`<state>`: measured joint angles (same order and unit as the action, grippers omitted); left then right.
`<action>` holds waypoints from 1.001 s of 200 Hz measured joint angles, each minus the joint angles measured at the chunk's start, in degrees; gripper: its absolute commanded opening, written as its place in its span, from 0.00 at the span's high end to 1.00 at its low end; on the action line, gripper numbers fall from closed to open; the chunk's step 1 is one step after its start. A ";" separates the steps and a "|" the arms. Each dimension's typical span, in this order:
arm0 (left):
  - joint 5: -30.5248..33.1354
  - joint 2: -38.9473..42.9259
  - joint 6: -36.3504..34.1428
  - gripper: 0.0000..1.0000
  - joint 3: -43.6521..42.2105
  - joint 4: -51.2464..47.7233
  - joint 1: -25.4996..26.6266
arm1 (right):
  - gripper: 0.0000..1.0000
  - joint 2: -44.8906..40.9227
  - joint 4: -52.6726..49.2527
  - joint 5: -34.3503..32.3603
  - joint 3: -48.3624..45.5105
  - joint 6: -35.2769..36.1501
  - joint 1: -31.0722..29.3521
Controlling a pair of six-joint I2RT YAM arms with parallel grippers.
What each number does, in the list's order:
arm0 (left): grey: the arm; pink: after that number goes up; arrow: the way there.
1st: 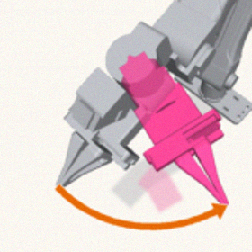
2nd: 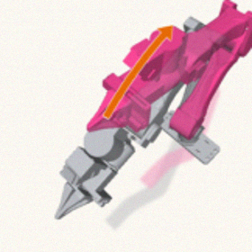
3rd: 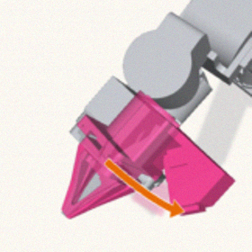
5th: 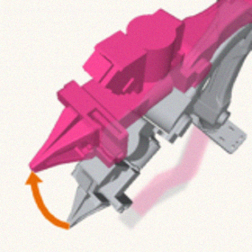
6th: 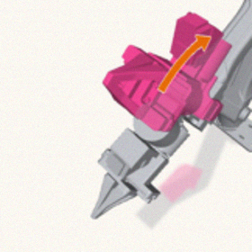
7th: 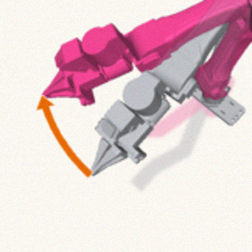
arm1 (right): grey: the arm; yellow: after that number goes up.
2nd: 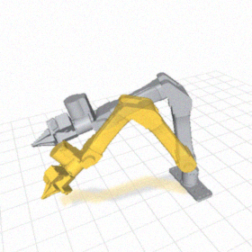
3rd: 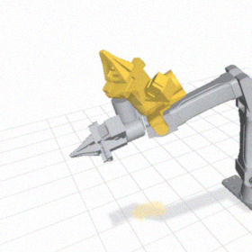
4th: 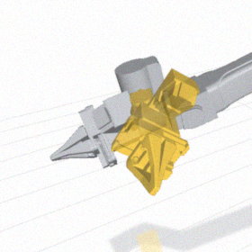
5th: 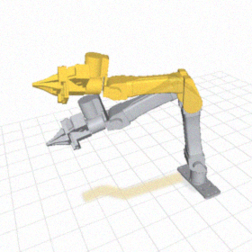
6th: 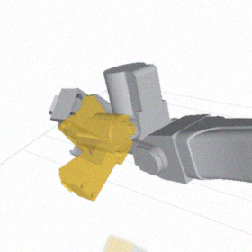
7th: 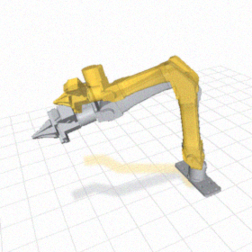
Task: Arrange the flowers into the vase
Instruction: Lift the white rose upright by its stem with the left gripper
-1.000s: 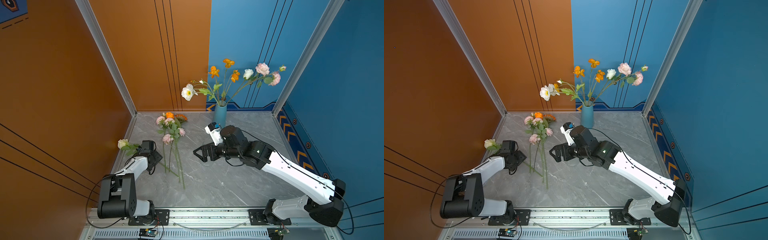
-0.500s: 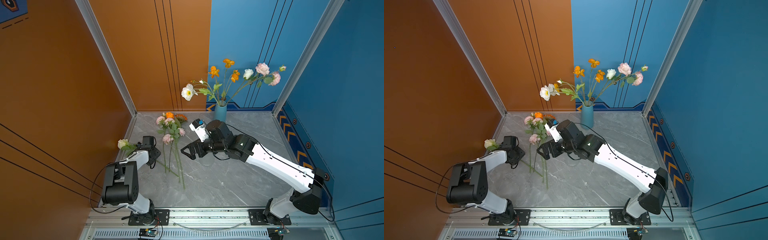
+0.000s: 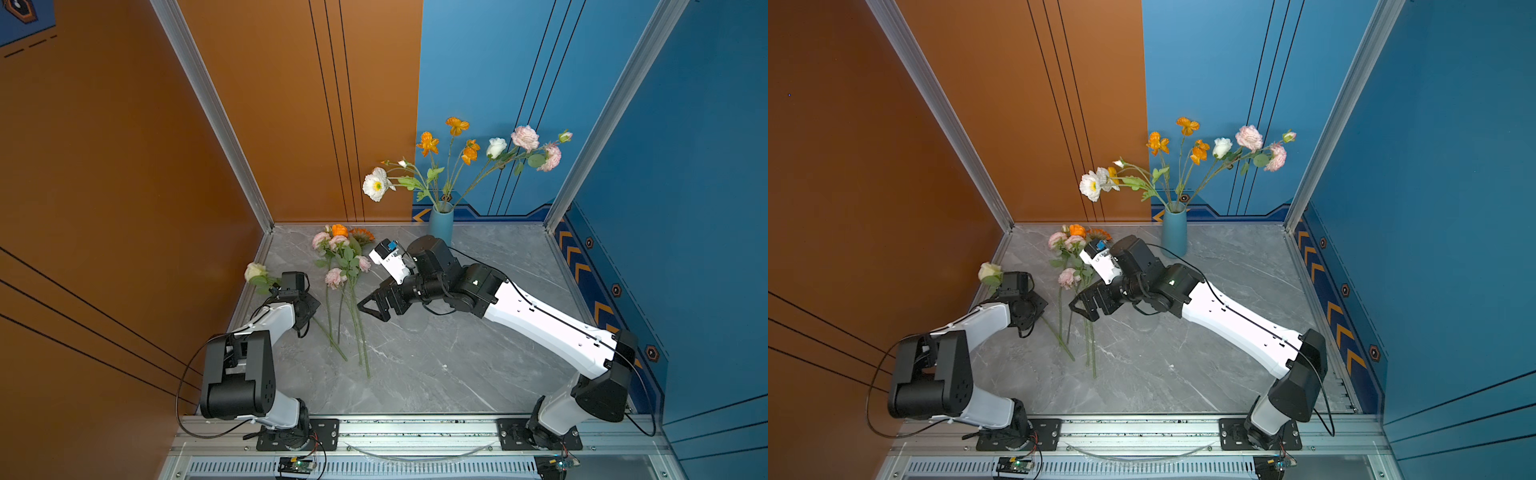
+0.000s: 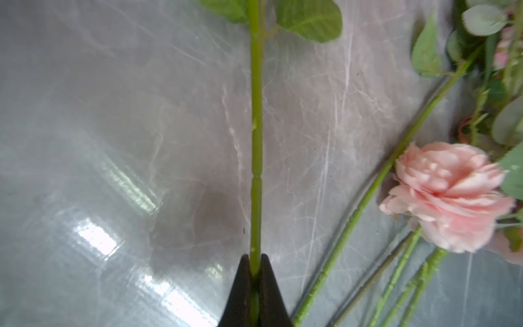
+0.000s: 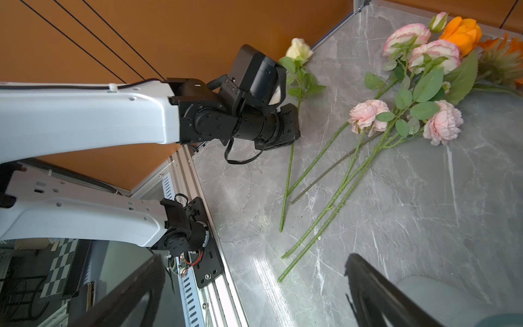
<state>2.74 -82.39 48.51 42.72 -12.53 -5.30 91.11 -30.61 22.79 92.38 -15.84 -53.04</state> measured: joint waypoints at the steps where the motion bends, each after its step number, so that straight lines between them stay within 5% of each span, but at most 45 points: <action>1: 0.00 0.20 0.00 1.00 -0.02 -0.04 0.00 | 0.00 -0.02 0.02 0.00 -0.09 -0.02 0.02; 48: -0.15 19.04 0.11 1.00 -2.19 -1.31 1.66 | 0.00 -6.64 5.79 0.61 -14.84 -1.18 1.64; 92: 4.00 35.08 -8.50 1.00 0.33 -2.86 10.97 | 0.00 -14.73 8.52 -1.55 -23.61 -3.45 1.99; 155: 8.59 43.78 -29.14 1.00 8.55 0.50 24.20 | 0.00 -30.21 9.73 -13.97 -30.58 -4.61 0.61; 200: 1.70 43.06 -37.92 1.00 13.81 8.85 33.11 | 0.00 -40.15 4.02 -24.37 -31.50 -6.05 0.70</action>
<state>4.45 -39.33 10.59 56.53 -3.68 27.81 50.96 -26.59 -1.58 60.88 -21.89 -52.34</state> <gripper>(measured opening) 0.066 0.998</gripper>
